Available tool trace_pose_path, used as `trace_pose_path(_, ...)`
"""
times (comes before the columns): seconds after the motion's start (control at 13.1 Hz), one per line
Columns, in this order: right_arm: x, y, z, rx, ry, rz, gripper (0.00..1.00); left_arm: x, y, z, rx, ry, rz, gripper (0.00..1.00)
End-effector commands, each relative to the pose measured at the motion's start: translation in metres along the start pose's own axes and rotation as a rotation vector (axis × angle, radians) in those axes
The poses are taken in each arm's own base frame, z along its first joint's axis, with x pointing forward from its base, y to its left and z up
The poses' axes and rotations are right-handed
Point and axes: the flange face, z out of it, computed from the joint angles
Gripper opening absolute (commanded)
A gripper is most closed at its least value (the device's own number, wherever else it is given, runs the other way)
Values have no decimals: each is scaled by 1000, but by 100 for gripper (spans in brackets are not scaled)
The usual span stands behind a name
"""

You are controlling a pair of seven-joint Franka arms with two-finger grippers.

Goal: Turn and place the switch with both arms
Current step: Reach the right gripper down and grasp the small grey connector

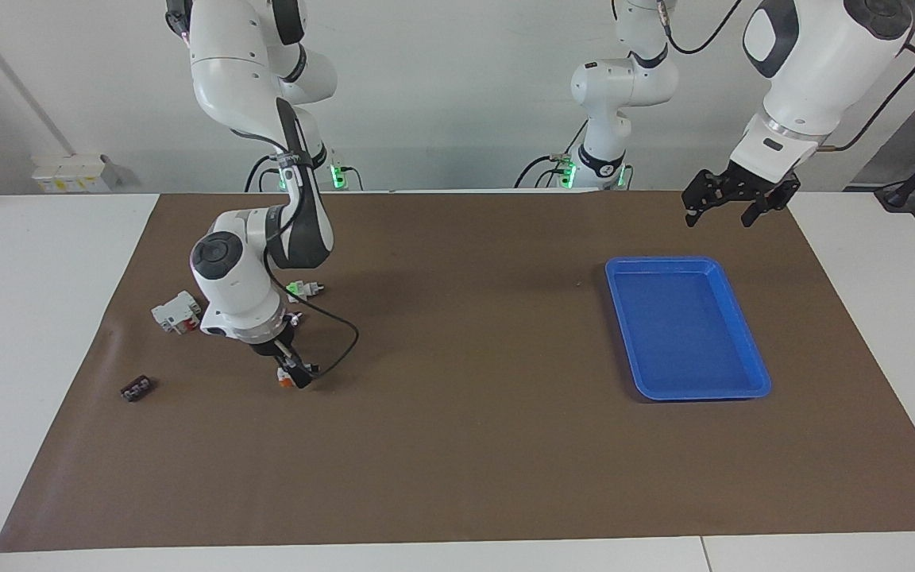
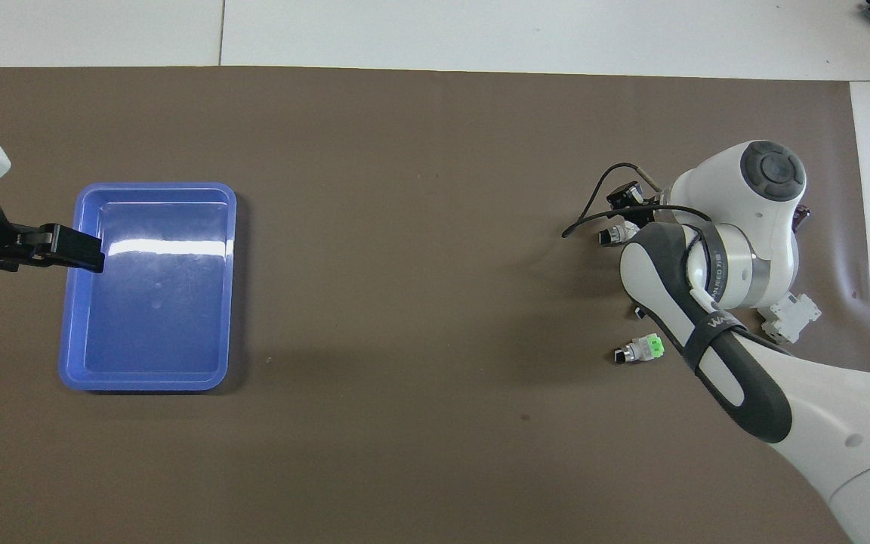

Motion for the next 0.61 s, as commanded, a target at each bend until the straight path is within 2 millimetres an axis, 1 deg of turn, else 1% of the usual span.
trace_pose_path(0.0, 3, 5, 5, 22, -15, 34, 3, -7, -4, -2, 19, -5, 1, 100)
trace_pose_path(0.08, 8, 9, 5, 21, -15, 38, 0, -7, -4, -4, 19, -2, 1, 100)
trace_pose_path(0.23, 14, 13, 4, 21, -16, 36, 0, -7, -4, -2, 19, -5, 1, 100)
trace_pose_path(0.31, 16, 12, 2, 29, -16, 43, 0, -7, -4, -2, 19, -5, 1, 100)
trace_pose_path(0.38, 16, 9, -2, 69, -59, 102, 0, -7, -4, -2, 19, -5, 1, 100)
trace_pose_path(0.46, 16, 2, -12, 140, -133, 193, 0, -7, -4, -2, 19, -5, 1, 100)
trace_pose_path(0.53, 10, -1, -17, 179, -191, 235, 0, -7, -4, -3, 19, -3, 1, 100)
